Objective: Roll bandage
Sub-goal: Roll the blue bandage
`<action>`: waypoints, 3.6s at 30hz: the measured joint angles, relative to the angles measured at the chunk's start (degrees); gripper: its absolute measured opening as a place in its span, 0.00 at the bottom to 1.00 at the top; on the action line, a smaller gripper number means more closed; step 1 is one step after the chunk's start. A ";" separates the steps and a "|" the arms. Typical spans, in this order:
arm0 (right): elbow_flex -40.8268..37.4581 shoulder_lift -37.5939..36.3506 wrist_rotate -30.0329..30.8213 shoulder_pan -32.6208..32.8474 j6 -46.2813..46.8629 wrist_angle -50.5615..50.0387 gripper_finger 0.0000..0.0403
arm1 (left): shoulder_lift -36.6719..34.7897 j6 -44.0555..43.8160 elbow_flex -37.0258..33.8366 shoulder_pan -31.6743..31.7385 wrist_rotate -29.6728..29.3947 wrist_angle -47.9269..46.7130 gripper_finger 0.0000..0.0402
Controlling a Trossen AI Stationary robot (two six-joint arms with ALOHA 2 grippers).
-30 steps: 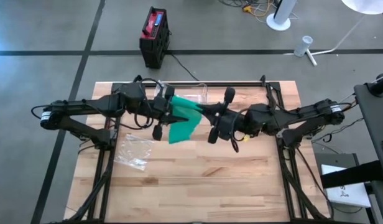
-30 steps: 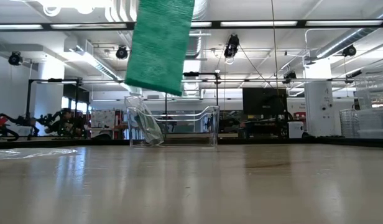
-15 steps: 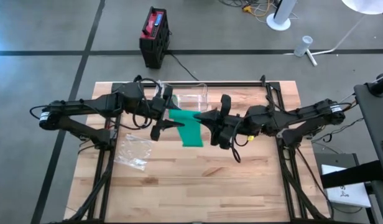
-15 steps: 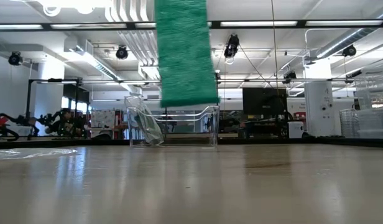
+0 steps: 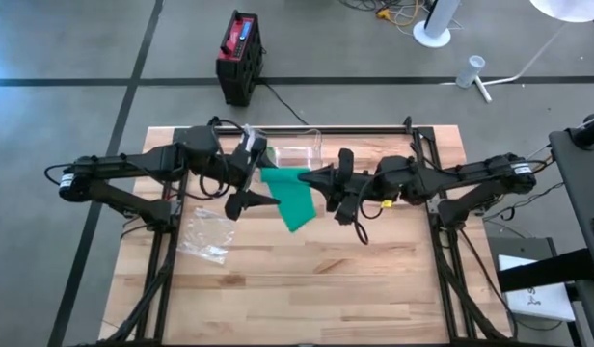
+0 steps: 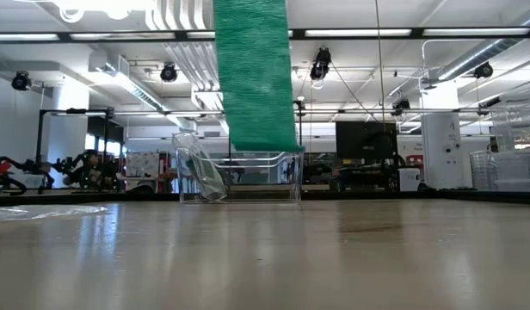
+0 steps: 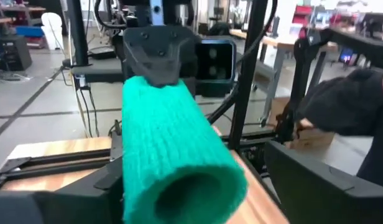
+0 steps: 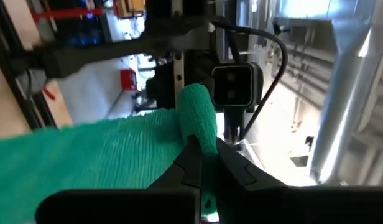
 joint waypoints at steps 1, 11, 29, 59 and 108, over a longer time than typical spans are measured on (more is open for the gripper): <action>-0.12 0.01 0.04 -0.17 -1.66 0.15 0.02 | 0.02 -1.19 0.01 -0.02 0.00 0.42 0.73; -0.57 0.05 -0.29 -0.77 -12.94 -1.79 0.02 | 0.12 -17.09 0.00 -0.04 -0.36 2.27 0.65; 1.86 -2.01 -3.89 -0.34 27.53 -7.72 0.40 | 0.30 -5.97 0.01 -0.02 -4.32 -1.35 0.08; 4.08 0.85 -16.38 -9.38 67.45 -11.84 0.21 | 0.09 18.04 0.01 -0.07 -12.28 -2.84 0.03; 4.04 0.07 -14.51 -8.38 -15.80 -16.08 0.02 | 0.18 -13.64 -0.01 1.35 -3.63 -5.51 0.29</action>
